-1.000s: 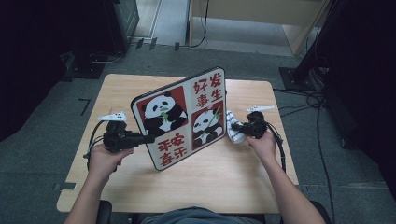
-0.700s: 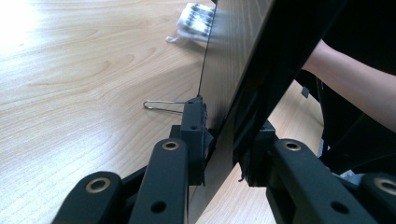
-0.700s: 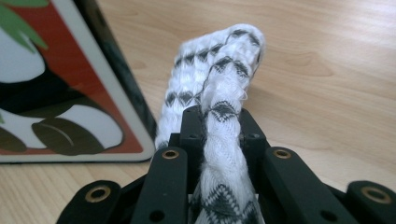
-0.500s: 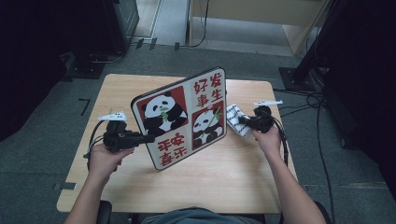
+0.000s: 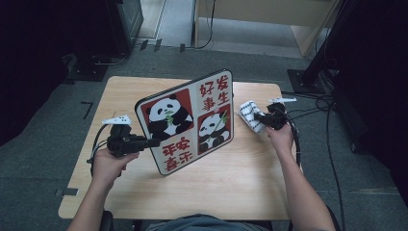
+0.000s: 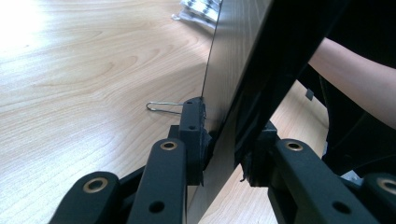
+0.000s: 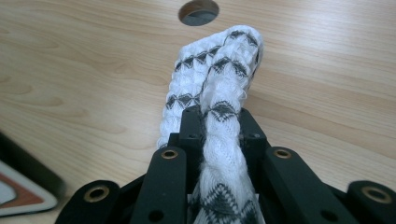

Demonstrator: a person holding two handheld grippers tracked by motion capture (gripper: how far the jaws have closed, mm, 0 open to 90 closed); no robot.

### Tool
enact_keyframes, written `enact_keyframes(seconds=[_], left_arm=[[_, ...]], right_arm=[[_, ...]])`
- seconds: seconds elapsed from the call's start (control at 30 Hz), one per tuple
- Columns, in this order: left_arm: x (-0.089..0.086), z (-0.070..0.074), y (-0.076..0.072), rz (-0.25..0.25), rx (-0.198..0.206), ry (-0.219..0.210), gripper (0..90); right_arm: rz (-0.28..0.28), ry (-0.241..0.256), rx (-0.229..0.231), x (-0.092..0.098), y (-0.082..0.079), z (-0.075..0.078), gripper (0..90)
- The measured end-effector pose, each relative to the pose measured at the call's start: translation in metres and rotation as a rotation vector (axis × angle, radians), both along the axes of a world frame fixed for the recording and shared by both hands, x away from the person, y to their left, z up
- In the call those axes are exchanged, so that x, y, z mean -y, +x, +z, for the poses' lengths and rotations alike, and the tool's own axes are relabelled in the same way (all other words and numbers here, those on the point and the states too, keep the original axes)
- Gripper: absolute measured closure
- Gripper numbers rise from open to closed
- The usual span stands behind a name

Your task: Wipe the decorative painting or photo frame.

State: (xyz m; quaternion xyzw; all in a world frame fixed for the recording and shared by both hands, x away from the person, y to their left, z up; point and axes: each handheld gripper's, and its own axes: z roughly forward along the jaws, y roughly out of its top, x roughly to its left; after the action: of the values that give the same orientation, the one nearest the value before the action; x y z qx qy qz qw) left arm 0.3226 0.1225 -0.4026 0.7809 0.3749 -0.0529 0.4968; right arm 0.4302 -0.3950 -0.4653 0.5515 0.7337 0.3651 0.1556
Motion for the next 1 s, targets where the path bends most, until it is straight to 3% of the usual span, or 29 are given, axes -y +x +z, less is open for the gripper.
enact_keyframes(seconds=[0.2, 0.4, 0.6, 0.73, 1.0], left_arm=[[-0.001, -0.001, -0.002, 0.014, -0.003, -0.001, 73.4], [-0.001, -0.002, -0.003, 0.015, -0.005, 0.000, 72.9], [-0.001, -0.002, -0.002, 0.013, -0.003, 0.006, 72.4], [-0.001, -0.003, -0.002, 0.015, -0.002, 0.012, 71.4], [-0.001, -0.003, -0.003, 0.022, -0.003, 0.030, 66.1]], right_arm=[[-0.038, 0.011, -0.041, 0.009, 0.008, -0.013, 75.0], [-0.033, 0.039, -0.106, 0.015, 0.014, -0.024, 62.6], [-0.025, 0.031, -0.058, 0.012, 0.011, -0.014, 47.1], [-0.017, 0.068, -0.053, 0.014, 0.008, -0.009, 45.9], [0.012, 0.048, -0.037, 0.012, 0.000, 0.002, 45.9]])
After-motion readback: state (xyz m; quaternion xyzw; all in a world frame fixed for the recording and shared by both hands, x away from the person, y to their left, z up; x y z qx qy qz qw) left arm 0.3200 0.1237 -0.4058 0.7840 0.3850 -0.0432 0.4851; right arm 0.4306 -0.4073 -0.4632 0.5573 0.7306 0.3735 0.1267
